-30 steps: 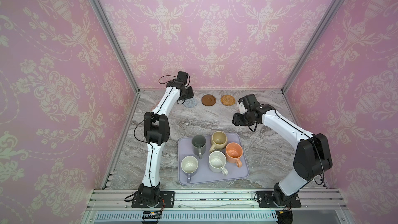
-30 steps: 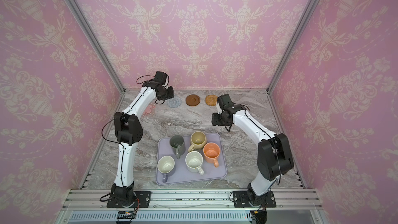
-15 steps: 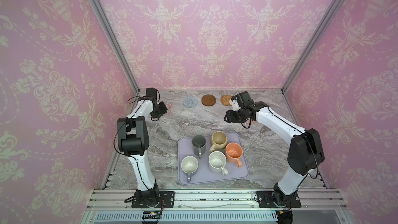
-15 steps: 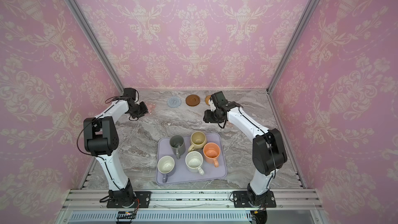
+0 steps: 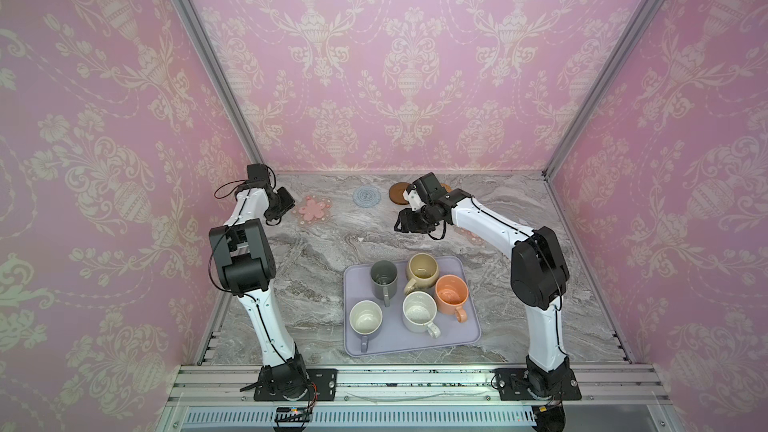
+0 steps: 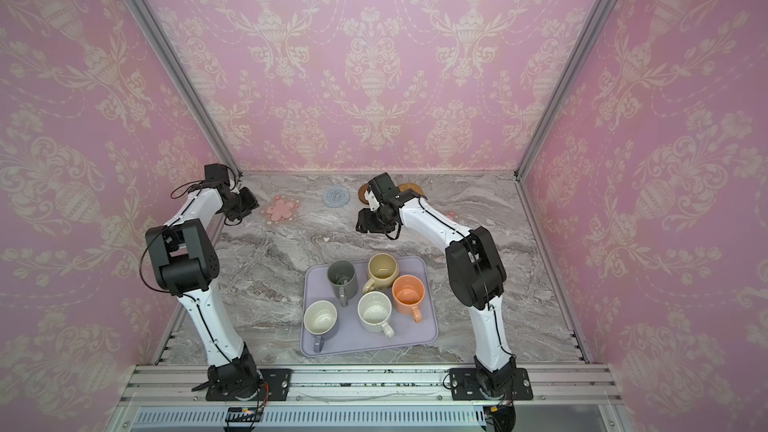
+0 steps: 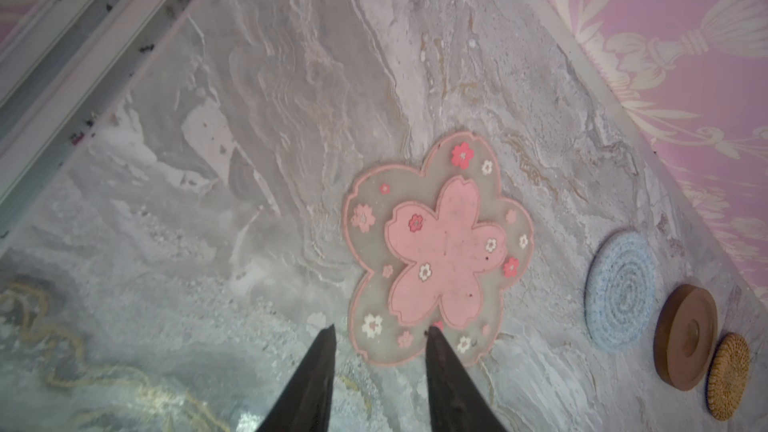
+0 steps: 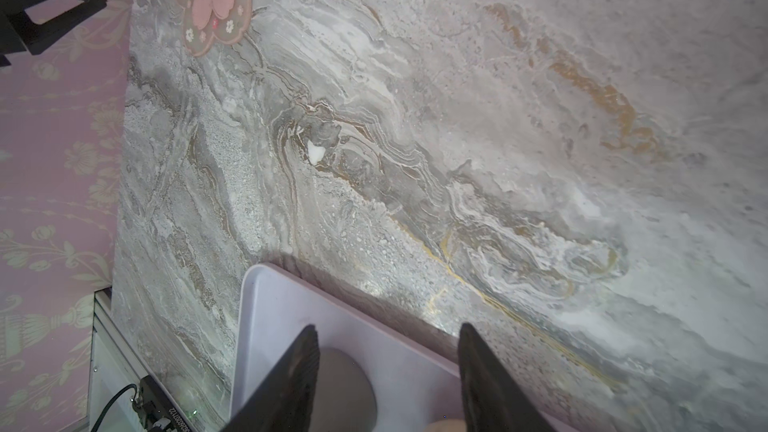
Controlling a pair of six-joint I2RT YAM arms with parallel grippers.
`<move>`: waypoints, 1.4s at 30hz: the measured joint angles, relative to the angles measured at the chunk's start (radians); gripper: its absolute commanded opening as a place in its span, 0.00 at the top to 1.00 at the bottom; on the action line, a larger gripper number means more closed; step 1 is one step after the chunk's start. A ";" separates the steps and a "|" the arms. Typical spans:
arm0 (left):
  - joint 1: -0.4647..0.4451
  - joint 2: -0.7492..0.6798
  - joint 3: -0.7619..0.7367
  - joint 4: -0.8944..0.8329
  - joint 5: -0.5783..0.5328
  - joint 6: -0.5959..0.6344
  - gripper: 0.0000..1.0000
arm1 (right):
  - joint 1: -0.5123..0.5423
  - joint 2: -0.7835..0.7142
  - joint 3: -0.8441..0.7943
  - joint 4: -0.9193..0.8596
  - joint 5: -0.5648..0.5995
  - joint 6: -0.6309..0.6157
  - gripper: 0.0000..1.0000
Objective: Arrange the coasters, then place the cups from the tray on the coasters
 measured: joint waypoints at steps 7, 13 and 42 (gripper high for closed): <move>0.002 0.206 0.204 -0.019 -0.002 0.030 0.59 | 0.034 0.065 0.032 0.058 -0.051 0.054 0.44; 0.003 0.323 0.357 -0.053 0.013 0.045 0.59 | 0.035 0.093 0.043 0.090 -0.069 0.076 0.45; -0.023 0.233 0.131 0.100 0.208 0.071 0.62 | 0.035 0.151 0.027 0.121 -0.077 0.101 0.46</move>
